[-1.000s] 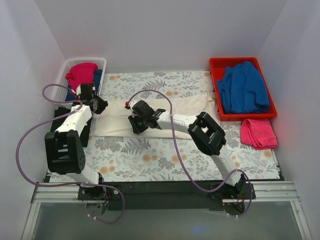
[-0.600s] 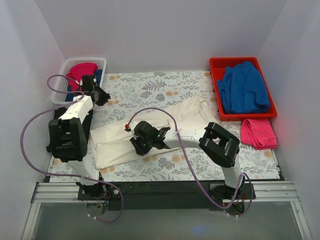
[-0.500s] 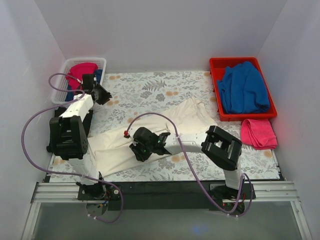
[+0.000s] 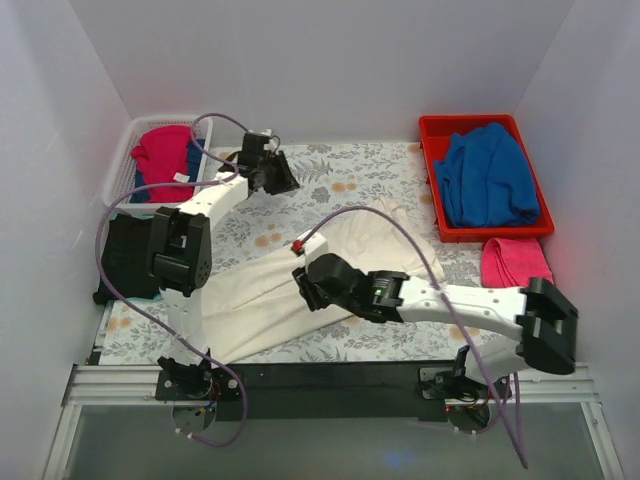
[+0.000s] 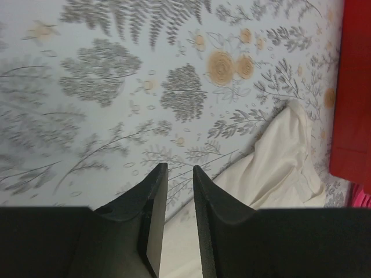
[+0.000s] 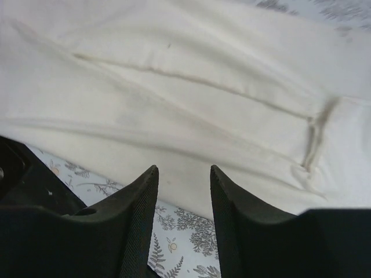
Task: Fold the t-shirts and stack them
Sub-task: Rotate the tshirt 90 degrees
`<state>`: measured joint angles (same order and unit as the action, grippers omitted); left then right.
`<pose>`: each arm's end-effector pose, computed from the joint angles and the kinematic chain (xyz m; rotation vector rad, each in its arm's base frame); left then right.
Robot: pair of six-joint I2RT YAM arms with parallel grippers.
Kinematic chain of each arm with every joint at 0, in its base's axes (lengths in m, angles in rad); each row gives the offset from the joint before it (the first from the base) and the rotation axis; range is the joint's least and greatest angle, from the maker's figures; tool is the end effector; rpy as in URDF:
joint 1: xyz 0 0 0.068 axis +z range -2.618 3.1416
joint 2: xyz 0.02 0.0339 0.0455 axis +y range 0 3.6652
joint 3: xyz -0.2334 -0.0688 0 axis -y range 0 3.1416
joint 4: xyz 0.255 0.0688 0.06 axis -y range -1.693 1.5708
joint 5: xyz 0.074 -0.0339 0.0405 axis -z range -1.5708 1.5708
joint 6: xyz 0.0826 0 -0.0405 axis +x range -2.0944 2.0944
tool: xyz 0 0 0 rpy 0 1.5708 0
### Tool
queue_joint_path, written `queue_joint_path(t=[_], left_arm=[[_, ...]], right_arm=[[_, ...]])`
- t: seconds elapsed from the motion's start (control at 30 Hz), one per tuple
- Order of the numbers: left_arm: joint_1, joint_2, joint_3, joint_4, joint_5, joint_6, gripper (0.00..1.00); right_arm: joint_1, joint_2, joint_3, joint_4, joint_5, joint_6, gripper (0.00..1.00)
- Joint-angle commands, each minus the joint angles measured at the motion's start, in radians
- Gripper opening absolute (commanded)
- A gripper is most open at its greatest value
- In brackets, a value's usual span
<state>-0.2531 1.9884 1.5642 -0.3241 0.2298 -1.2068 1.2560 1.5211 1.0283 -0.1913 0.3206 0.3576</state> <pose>0.4648 -0.1396 0.1715 -1.0401 2.2886 -0.9461 0.1423 0.3528 0.1825 -0.8247 2.1102 0.5219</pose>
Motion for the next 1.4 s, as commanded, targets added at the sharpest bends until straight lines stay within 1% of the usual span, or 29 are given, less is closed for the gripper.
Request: queue_joint_path(t=[0.0, 0.03, 0.1, 0.17, 0.2, 0.27, 0.3, 0.43, 0.47, 0.5, 0.57, 0.7, 0.77, 0.83, 0.9, 0.93, 0.97, 1.0, 1.03, 1.07, 1.13, 1.17, 1.27, 1.3, 1.37], left_arm=[[-0.118, 0.058, 0.092, -0.01, 0.028, 0.082, 0.23], [-0.141, 0.076, 0.109, -0.01, 0.032, 0.092, 0.23], [-0.202, 0.125, 0.146, -0.013, 0.045, 0.104, 0.23], [-0.239, 0.157, 0.161, -0.023, 0.043, 0.115, 0.24], [-0.273, 0.165, 0.165, -0.023, 0.051, 0.118, 0.24], [-0.307, 0.171, 0.152, -0.017, 0.063, 0.118, 0.24], [-0.342, 0.173, 0.134, -0.012, 0.065, 0.119, 0.24], [-0.443, 0.181, 0.108, -0.001, -0.018, 0.141, 0.26], [-0.46, 0.184, 0.105, -0.003, -0.055, 0.145, 0.26], [-0.489, 0.193, 0.105, -0.006, -0.061, 0.15, 0.27], [-0.511, 0.201, 0.1, -0.016, -0.082, 0.151, 0.27], [-0.558, 0.219, 0.089, -0.035, -0.133, 0.162, 0.27], [-0.564, 0.248, 0.103, -0.053, -0.159, 0.159, 0.27], [-0.565, 0.282, 0.131, -0.081, -0.217, 0.144, 0.27], [-0.565, 0.346, 0.201, -0.139, -0.303, 0.127, 0.27], [-0.565, 0.371, 0.23, -0.163, -0.385, 0.113, 0.27], [-0.56, 0.424, 0.261, -0.217, -0.426, 0.098, 0.27], [-0.557, 0.449, 0.336, -0.243, -0.452, 0.087, 0.28], [-0.551, 0.475, 0.373, -0.268, -0.499, 0.066, 0.28], [-0.543, 0.504, 0.417, -0.32, -0.518, 0.043, 0.28], [-0.497, 0.562, 0.506, -0.352, -0.517, -0.009, 0.29], [-0.477, 0.575, 0.525, -0.377, -0.517, -0.034, 0.28], [-0.349, 0.589, 0.537, -0.36, -0.468, -0.101, 0.28], [-0.322, 0.593, 0.537, -0.351, -0.46, -0.106, 0.28], [-0.279, 0.607, 0.585, -0.354, -0.457, -0.106, 0.28]], right_arm=[[-0.009, -0.189, -0.063, -0.017, 0.262, 0.058, 0.48], [-0.015, -0.255, -0.077, -0.036, 0.288, 0.073, 0.49], [-0.039, -0.308, -0.111, -0.112, 0.349, 0.125, 0.5], [-0.078, -0.37, -0.129, -0.208, 0.396, 0.162, 0.5], [-0.09, -0.39, -0.143, -0.244, 0.411, 0.212, 0.5], [-0.145, -0.443, -0.163, -0.316, 0.426, 0.245, 0.51], [-0.165, -0.459, -0.181, -0.338, 0.432, 0.277, 0.51], [-0.247, -0.559, -0.235, -0.362, 0.439, 0.279, 0.53], [-0.279, -0.573, -0.24, -0.367, 0.437, 0.274, 0.54], [-0.296, -0.584, -0.243, -0.37, 0.437, 0.273, 0.54], [-0.338, -0.611, -0.251, -0.373, 0.43, 0.254, 0.54], [-0.377, -0.634, -0.266, -0.375, 0.42, 0.236, 0.54], [-0.389, -0.636, -0.278, -0.375, 0.414, 0.234, 0.55], [-0.395, -0.633, -0.283, -0.375, 0.405, 0.234, 0.55], [-0.399, -0.631, -0.29, -0.375, 0.391, 0.236, 0.55], [-0.399, -0.625, -0.292, -0.375, 0.387, 0.238, 0.55], [-0.402, -0.625, -0.293, -0.375, 0.383, 0.238, 0.54], [-0.4, -0.624, -0.298, -0.375, 0.377, 0.238, 0.54], [-0.403, -0.622, -0.301, -0.373, 0.376, 0.239, 0.54], [-0.403, -0.621, -0.304, -0.375, 0.37, 0.241, 0.54], [-0.405, -0.622, -0.315, -0.373, 0.367, 0.242, 0.54], [-0.403, -0.624, -0.318, -0.373, 0.364, 0.244, 0.54], [-0.408, -0.615, -0.324, -0.373, 0.359, 0.242, 0.54], [-0.408, -0.613, -0.324, -0.373, 0.356, 0.242, 0.54], [-0.408, -0.598, -0.324, -0.367, 0.35, 0.236, 0.54]])
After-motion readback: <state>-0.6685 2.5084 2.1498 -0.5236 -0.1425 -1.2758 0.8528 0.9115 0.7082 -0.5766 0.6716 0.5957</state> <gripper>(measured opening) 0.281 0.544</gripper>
